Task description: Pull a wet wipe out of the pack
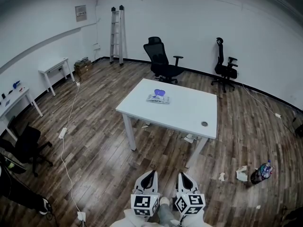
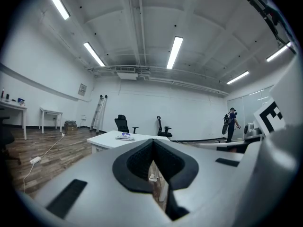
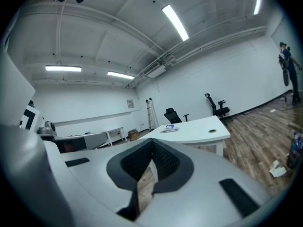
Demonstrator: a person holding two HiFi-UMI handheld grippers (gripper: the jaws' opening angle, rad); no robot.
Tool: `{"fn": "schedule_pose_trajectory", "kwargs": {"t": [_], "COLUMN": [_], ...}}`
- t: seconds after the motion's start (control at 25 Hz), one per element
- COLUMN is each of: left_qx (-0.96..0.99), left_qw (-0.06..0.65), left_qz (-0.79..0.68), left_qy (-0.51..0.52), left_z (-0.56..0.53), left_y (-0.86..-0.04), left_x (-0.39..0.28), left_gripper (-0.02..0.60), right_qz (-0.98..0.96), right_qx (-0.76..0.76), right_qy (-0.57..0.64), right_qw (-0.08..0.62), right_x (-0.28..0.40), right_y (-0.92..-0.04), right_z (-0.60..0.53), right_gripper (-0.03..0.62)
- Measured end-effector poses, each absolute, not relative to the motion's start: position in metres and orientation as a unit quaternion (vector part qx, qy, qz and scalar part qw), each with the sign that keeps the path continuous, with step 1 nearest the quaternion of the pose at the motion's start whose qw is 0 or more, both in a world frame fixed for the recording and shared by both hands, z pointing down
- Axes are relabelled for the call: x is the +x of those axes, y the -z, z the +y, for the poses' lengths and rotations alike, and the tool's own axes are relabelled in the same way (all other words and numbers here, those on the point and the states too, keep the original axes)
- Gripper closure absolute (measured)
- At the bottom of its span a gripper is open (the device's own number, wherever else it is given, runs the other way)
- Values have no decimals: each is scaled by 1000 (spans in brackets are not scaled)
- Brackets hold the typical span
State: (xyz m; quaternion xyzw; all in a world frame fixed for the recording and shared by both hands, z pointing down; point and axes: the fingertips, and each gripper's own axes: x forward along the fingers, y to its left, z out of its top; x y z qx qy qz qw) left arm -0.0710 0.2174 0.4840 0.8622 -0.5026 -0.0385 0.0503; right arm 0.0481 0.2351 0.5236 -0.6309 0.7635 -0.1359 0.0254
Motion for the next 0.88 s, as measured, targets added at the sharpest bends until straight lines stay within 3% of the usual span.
{"fn": "schedule_pose_trajectory", "kwargs": {"t": [0.88], "left_qx": [848], "left_qw": [56], "left_qz": [-526], "left_qy": [33], "left_z": [142], "left_y": [-484], "left_x": [-60], "left_gripper": [583], "right_qz": [777], "right_qx": [-612], "right_qy": [144], "right_qw": [22], "right_x": [59], "right_y": [-521], "right_z": [149], "right_gripper": [585]}}
